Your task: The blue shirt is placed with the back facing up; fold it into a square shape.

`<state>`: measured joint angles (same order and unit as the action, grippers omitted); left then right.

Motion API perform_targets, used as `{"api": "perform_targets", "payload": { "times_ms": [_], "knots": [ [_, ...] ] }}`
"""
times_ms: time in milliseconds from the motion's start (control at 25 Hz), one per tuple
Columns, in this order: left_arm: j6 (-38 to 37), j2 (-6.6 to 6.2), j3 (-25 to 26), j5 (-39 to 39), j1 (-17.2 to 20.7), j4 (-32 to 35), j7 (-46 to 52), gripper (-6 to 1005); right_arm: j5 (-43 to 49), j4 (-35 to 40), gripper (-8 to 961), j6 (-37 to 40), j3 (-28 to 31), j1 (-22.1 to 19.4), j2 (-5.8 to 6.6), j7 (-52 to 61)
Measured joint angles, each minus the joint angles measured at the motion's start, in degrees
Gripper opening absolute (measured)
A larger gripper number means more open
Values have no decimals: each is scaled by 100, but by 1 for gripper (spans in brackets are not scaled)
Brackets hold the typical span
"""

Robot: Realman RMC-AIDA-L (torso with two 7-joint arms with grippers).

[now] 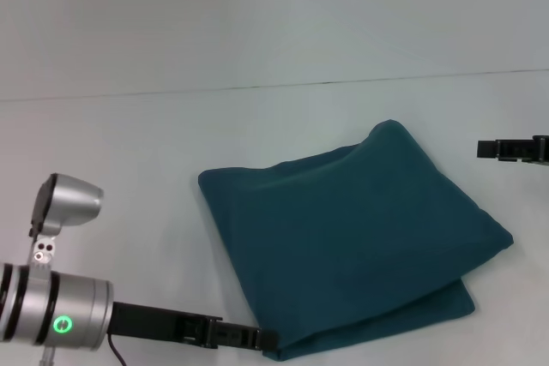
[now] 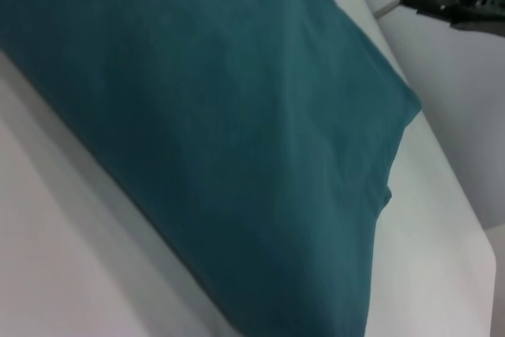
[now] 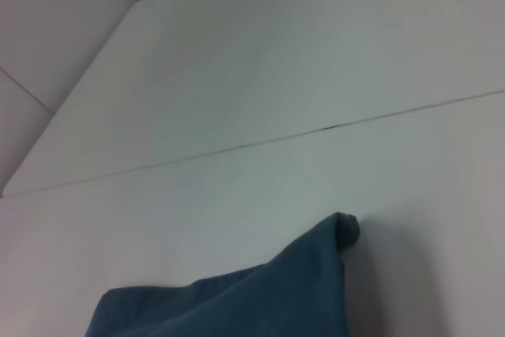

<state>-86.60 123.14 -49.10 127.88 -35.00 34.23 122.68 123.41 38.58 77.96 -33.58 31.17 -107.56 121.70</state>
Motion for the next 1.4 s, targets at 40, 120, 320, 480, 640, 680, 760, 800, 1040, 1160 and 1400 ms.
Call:
{"api": "perform_targets", "payload": {
  "times_ms": [40,120,320,480,640,680,760,800,1040,1160,1400],
  "knots": [
    [7,1,-19,0,-7,-9,4,907,0,1,616,2,15,-4,0,0],
    [21,20,-54,0,-41,-41,7,907,-1,1,616,6,37,-13,0,1],
    [96,60,-163,0,-128,-132,23,906,-2,1,616,11,68,-22,0,3],
    [166,61,-197,0,-208,-237,26,906,-2,1,616,19,85,-24,1,8],
    [170,61,-196,-1,-222,-244,27,905,-2,1,616,19,90,-24,0,12],
    [175,61,-197,-1,-232,-246,27,905,-2,1,616,19,90,-24,0,12],
    [204,61,-196,-1,-245,-249,27,905,-2,1,616,19,89,-24,0,12],
    [240,61,-196,-1,-248,-250,27,905,-2,1,616,19,90,-24,0,12],
    [460,48,-283,0,-255,-227,-2,860,-2,1,615,19,156,-24,0,12],
    [475,43,-336,41,-279,-208,-13,747,-2,3,615,24,182,-24,0,12],
    [484,56,-356,91,-341,-201,18,554,-2,10,614,27,228,-23,0,12]
  ]
}}
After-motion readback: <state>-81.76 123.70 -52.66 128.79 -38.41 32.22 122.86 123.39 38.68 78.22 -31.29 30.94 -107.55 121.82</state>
